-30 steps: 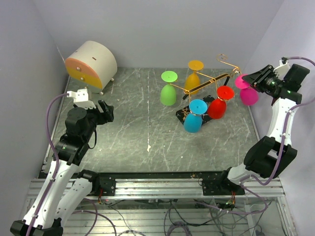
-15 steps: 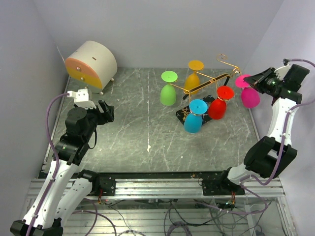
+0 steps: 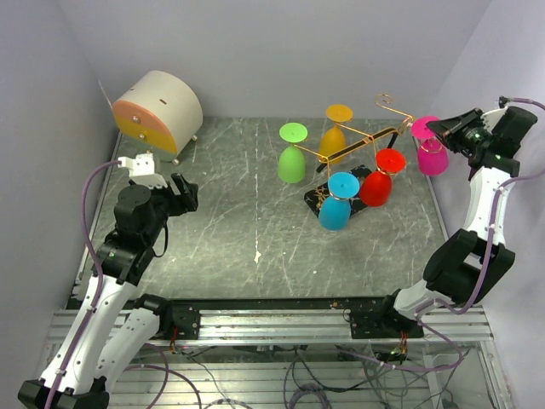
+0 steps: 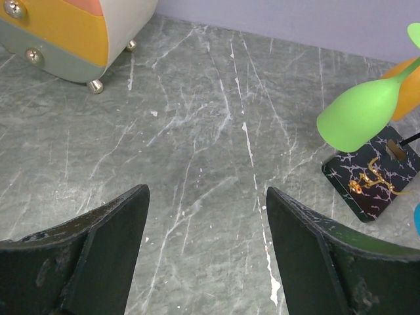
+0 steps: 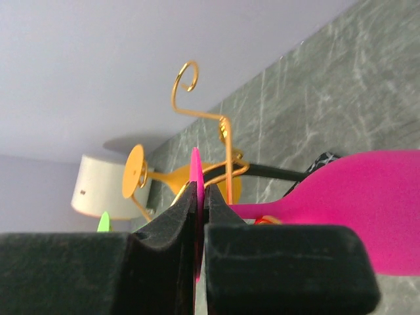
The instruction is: Take the wine glass off the wine glass rack
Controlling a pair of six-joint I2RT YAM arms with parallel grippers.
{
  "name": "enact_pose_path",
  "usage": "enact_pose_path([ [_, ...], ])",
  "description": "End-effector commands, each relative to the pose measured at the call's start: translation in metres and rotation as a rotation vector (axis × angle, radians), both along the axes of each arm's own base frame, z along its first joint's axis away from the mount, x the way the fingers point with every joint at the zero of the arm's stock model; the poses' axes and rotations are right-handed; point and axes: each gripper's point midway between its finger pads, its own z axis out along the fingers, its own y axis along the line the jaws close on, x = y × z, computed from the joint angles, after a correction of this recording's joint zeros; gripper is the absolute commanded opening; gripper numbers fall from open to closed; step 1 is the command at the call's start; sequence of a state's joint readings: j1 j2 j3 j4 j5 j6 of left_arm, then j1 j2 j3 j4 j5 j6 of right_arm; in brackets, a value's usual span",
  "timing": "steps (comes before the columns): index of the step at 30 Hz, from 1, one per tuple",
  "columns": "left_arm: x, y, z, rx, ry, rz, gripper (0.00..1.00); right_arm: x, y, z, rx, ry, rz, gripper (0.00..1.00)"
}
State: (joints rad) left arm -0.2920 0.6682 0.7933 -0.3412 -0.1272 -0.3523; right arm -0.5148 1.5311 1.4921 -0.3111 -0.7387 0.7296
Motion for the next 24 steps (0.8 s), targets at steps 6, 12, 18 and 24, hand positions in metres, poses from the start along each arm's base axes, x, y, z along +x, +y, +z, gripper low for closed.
enact_pose_path([
  [6,0.003,-0.004,0.005,-0.009,-0.014,-0.012,0.82,0.026,-0.034,0.040,-0.066,-0.180,-0.126,0.00],
  [12,0.002,-0.003,0.006,-0.010,-0.015,-0.007,0.82,0.036,-0.019,0.074,-0.044,-0.336,-0.060,0.00],
  [18,0.002,-0.004,0.008,-0.016,-0.019,-0.009,0.83,0.061,0.077,0.143,-0.339,-0.466,0.046,0.00],
  [24,0.001,0.000,0.010,-0.025,-0.026,0.012,0.84,0.059,0.187,0.193,-0.589,-0.608,0.101,0.00],
])
